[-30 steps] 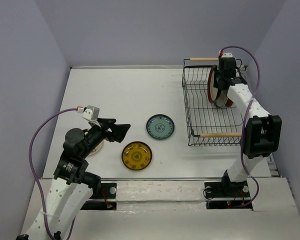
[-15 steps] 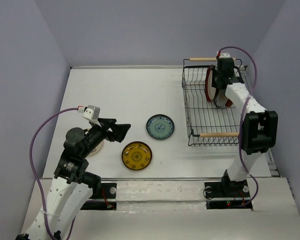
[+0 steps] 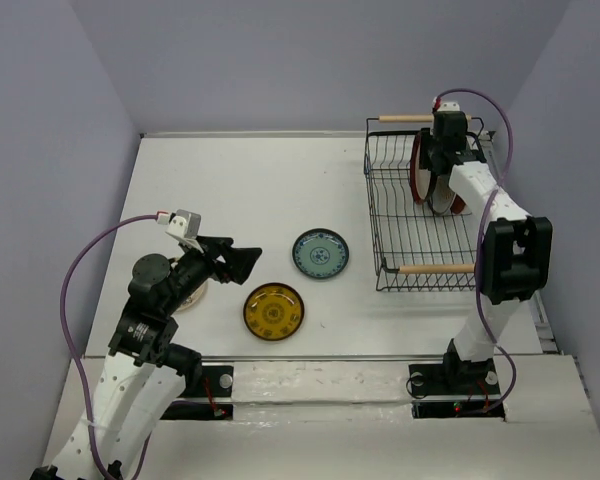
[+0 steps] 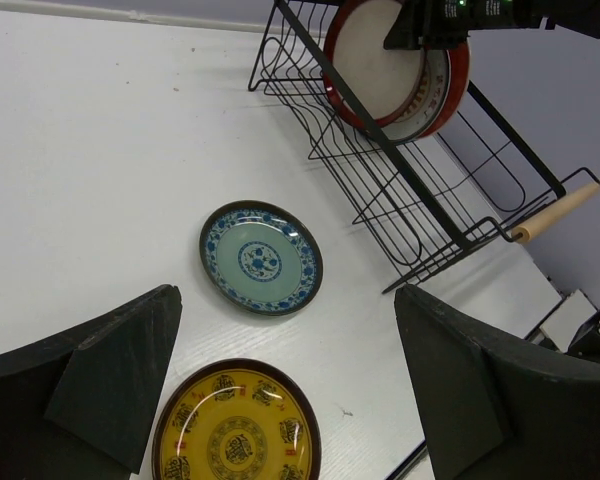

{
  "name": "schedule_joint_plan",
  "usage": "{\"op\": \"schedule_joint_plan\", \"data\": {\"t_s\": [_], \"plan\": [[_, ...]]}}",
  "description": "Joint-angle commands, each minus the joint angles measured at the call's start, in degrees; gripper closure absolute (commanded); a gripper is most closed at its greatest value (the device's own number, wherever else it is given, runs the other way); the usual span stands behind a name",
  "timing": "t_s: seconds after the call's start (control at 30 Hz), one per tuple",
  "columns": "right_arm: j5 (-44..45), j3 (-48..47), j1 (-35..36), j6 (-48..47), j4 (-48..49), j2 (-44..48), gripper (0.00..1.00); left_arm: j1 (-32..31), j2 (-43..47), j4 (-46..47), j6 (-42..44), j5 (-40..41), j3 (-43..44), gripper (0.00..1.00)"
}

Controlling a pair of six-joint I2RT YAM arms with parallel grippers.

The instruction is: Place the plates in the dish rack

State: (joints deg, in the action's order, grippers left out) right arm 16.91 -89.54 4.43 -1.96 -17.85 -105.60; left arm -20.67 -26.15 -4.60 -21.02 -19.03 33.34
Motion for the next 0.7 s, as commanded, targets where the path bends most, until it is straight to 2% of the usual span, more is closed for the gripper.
{"op": "schedule_joint_plan", "data": {"t_s": [0.0, 0.13, 0.27, 0.4, 0.5, 0.67], "plan": [[1.90, -2.48, -0.56, 0.11, 3.52, 0.39, 0.47, -0.25, -0.22, 1.70, 0.80, -0.57, -0.56, 0.01], [1.99, -2.75, -0.56, 1.07, 2.82, 1.45, 0.33, -0.17, -0.30, 1.70, 0.71, -0.57, -0.56, 0.01], [1.81, -3.27, -0.56, 1.78, 1.68, 3.03, 0.23, -0.25, -0.39, 1.61, 0.63, -0.22, -0.56, 0.01], [-0.99, -3.45, -0.56, 6.43, -0.34, 6.36, 0.14, -0.25, -1.09, 1.35, 0.54, 0.39, -0.47, 0.01], [-5.12, -2.23, -0.56, 10.46, -1.23, 10.31, 0.11, -0.16, -2.85, 1.44, 0.36, 0.13, -0.38, 0.01], [-14.77, 2.78, -0.04, 18.63, 0.52, 18.30, 0.10, -0.17, -10.83, 2.22, -1.47, -4.60, 0.32, 0.01]]}}
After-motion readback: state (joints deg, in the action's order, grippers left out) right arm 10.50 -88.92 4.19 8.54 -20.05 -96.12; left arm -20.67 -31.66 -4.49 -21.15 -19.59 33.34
